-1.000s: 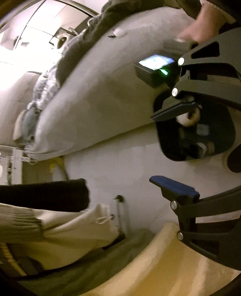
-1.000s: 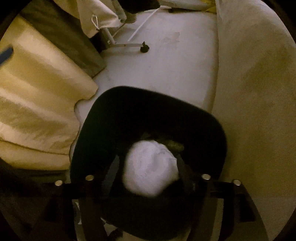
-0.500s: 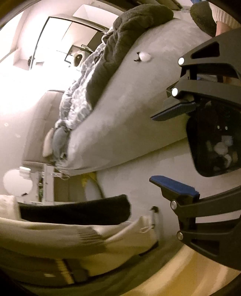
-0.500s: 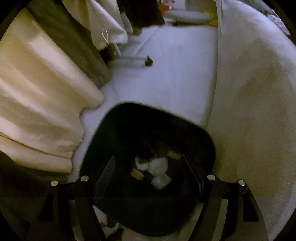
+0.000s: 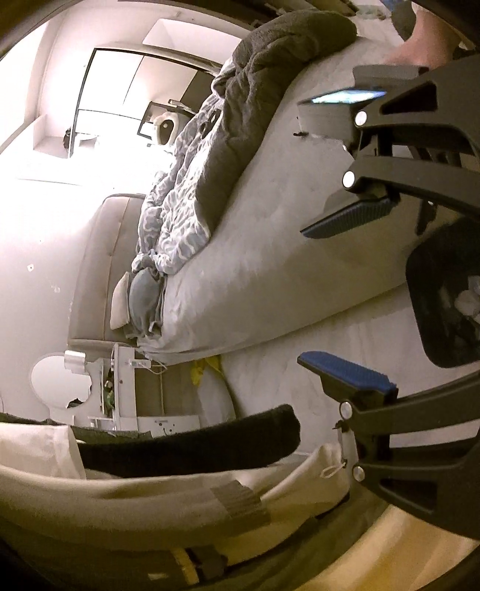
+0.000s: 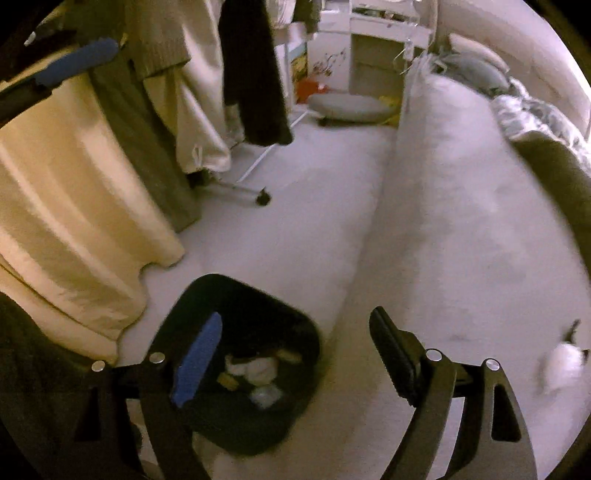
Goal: Collect trash
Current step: 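Move both tools back from the bin toward the bed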
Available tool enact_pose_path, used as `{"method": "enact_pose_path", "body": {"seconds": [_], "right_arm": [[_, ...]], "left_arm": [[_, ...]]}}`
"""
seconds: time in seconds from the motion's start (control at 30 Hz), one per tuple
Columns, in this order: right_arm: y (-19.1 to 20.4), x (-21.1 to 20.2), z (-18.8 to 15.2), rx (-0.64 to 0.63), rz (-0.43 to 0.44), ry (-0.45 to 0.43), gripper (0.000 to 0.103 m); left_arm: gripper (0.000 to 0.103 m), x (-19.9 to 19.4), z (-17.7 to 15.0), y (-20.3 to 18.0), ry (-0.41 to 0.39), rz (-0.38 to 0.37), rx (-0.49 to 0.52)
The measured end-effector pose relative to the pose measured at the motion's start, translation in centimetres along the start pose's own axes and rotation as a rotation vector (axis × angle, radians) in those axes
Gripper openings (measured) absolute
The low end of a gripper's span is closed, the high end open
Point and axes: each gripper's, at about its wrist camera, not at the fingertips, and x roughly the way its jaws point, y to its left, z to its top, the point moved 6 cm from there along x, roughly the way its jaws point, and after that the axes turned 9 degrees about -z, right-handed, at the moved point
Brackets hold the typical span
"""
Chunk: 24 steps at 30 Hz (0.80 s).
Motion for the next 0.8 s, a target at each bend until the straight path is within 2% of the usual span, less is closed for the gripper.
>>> {"method": "enact_pose_path", "body": {"seconds": [0.37,0.5,0.8], "right_arm": [[-8.3,-3.8,-0.1,0.096,-0.053,-0.097,0.085],[-11.3,-4.9,-0.1,0.147,-0.046,-0.129,0.086],[-16.8,-4.6,-1.4,0.209,-0.099,-0.137,0.086]], "left_arm": [[0.073,4.2,0.7,-3.6,0.020,-0.036,0.028],[0.074,6.0,1.2,-4.4,0.028,-0.049,0.032],[0.078,8.8,1.5,-6.4,0.046,-0.072,0.042]]}}
